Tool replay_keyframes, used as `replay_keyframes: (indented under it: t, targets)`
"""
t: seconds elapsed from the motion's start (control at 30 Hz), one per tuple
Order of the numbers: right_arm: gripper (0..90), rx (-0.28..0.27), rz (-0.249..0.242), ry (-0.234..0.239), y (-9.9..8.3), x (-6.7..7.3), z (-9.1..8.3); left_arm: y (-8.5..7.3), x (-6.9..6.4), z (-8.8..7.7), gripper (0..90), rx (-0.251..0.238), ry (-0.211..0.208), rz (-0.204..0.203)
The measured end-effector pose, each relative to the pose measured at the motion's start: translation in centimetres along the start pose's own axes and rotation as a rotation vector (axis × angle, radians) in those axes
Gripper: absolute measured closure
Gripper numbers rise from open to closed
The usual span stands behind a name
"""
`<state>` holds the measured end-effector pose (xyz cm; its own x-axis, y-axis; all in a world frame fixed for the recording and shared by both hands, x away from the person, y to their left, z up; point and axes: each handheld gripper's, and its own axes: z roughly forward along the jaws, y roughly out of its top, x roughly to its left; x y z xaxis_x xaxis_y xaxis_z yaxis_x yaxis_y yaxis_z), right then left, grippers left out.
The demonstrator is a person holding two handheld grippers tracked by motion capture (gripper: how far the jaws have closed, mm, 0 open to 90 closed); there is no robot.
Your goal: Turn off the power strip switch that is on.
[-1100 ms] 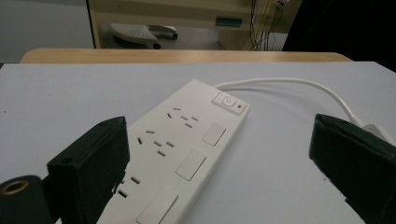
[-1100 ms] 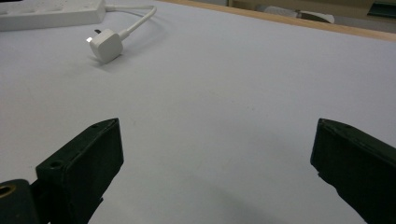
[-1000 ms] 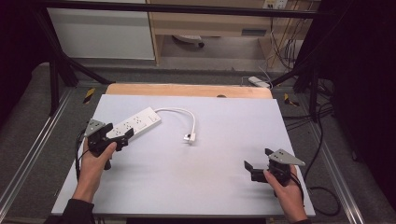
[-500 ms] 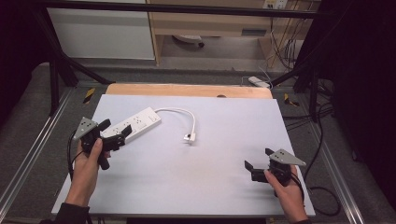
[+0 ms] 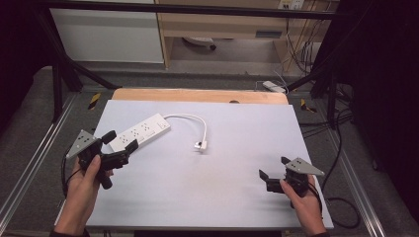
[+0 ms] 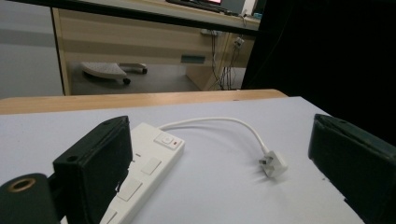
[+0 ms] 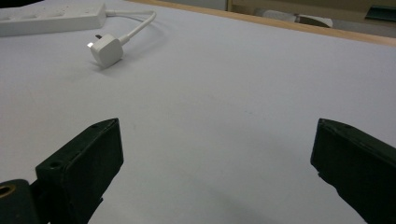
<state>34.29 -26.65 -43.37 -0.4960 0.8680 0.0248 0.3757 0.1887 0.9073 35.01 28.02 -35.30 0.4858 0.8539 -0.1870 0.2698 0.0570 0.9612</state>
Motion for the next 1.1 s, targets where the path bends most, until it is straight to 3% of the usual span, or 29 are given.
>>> replay_keyframes:
  t: [0.2, 0.6, 0.93, 1.1]
  targets:
    - [2.9, 0.001, -0.002, 0.000, 0.0, 0.0, 0.1, -1.3, -0.2, -0.8, 6.3, 0.034, 0.000, 0.030]
    - [2.8, 0.003, -0.001, 0.001, 0.0, 0.1, 0.1, -4.2, -0.6, -0.9, 6.5, 0.106, -0.031, 0.068]
    - [2.7, 0.014, 0.003, 0.010, -0.1, 0.2, 0.1, -5.6, -0.9, 0.0, 6.7, 0.153, -0.059, 0.100]
    - [2.7, 0.023, -0.003, 0.012, -0.2, 0.2, 0.2, -6.4, -1.5, 0.6, 6.7, 0.191, -0.097, 0.110]
